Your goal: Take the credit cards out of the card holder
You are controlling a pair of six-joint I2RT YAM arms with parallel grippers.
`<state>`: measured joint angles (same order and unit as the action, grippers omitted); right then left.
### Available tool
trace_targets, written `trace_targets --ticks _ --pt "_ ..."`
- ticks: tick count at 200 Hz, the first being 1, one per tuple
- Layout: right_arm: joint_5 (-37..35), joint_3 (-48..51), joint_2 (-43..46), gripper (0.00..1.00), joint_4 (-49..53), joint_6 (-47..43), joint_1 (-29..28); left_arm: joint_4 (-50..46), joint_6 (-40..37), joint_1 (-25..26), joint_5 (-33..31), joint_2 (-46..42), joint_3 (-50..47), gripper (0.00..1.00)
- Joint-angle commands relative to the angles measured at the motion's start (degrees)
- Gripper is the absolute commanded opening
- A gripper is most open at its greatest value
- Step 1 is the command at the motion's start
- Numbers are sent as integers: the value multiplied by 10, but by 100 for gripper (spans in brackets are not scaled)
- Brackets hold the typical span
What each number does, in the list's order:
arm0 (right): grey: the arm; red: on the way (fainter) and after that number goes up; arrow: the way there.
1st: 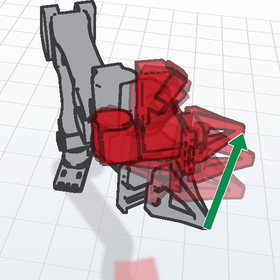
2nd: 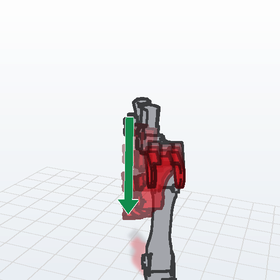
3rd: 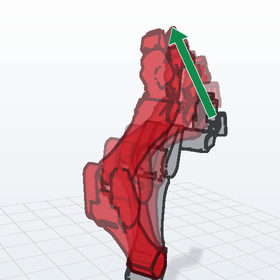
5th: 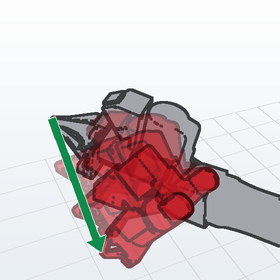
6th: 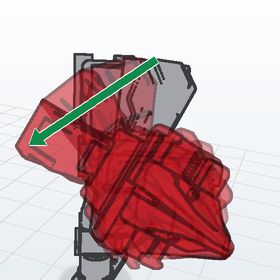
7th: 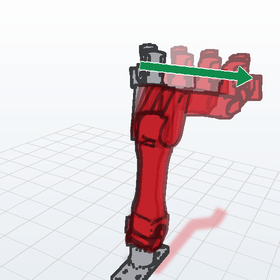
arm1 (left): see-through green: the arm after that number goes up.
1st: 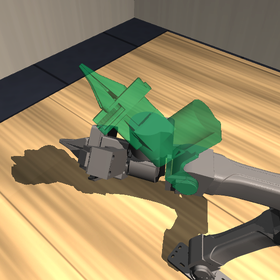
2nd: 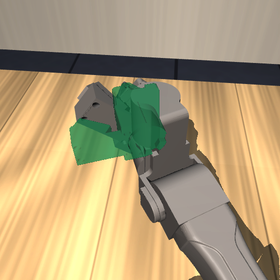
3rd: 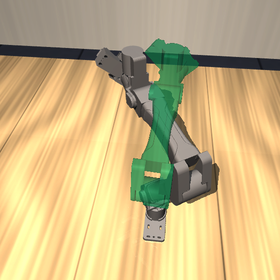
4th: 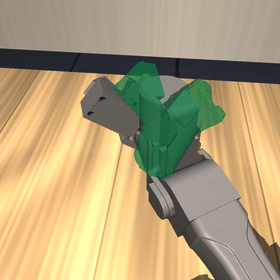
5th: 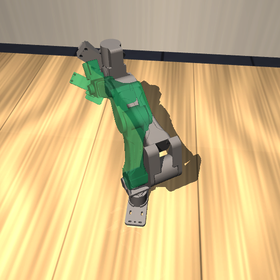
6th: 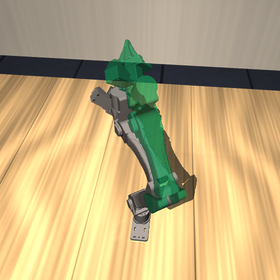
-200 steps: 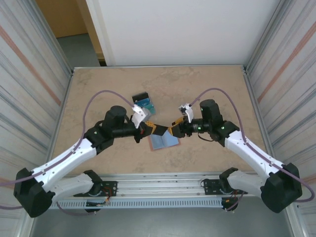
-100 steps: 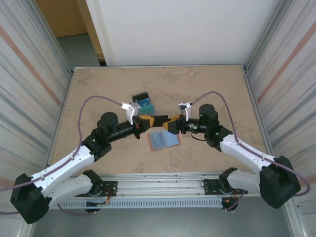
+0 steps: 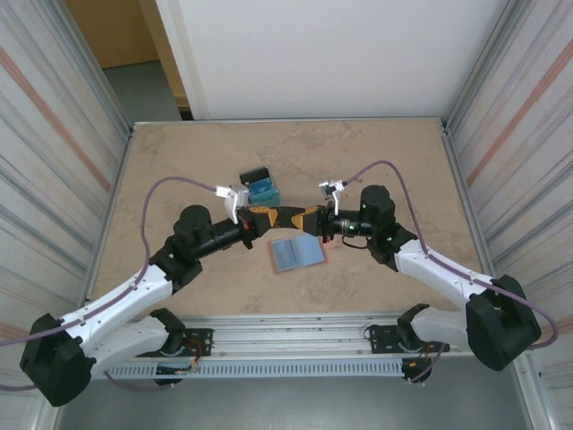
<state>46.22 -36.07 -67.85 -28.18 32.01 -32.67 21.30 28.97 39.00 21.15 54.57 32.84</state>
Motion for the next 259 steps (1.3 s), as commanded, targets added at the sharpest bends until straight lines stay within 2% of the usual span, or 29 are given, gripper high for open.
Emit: trace_targets --ticks 1,28,53,73,100,122,151,181,212,259 --pt "10 -24 11 1 11 -17 -3 18 12 2 16 -1 -4 5" --pt "7 -37 30 0 76 -53 -4 -16 -7 -9 34 -9 9 27" --pt "-6 -57 51 0 170 -108 -8 -93 -60 -19 39 -32 40 58" --pt "-14 -77 62 0 244 -148 -12 -167 -120 -20 44 -48 72 77" --pt "-5 -98 68 0 313 -192 -23 -251 -192 -20 59 -51 113 92" --pt "2 -119 62 0 360 -224 -37 -284 -253 -20 91 -44 134 98" --pt "5 -144 49 0 400 -254 -56 -296 -312 -19 144 -29 154 98" --pt "16 -159 37 0 417 -269 -64 -348 -375 -19 186 7 187 77" --pt "27 -172 27 0 432 -282 -66 -392 -407 -19 211 51 219 59" --pt "32 -182 24 0 447 -293 -67 -420 -431 -16 260 89 238 44"
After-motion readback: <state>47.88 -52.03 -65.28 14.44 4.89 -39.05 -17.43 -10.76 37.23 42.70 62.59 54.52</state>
